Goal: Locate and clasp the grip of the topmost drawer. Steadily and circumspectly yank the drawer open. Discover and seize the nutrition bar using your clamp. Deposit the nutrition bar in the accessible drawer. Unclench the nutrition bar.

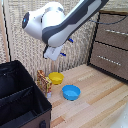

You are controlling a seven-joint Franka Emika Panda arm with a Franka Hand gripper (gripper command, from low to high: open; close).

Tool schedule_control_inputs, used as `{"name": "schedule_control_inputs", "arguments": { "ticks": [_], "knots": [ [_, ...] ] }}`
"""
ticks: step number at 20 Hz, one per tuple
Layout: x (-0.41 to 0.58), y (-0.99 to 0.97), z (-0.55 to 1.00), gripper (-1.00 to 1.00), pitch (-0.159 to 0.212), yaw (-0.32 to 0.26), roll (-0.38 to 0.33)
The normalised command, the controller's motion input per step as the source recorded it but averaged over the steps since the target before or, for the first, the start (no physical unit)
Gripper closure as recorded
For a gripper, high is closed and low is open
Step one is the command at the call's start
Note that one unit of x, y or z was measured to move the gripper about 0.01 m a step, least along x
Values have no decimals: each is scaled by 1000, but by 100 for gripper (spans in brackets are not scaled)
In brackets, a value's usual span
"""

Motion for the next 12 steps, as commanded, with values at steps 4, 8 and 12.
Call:
{"name": "schedule_control_inputs", "arguments": {
  "ticks": [4,8,12],
  "knots": [
    [97,-247,15,-100,-70,120,-243],
    [0,-484,187,-100,-159,108,-129],
    [-1,-610,305,-100,-166,80,-86]
  ]
}}
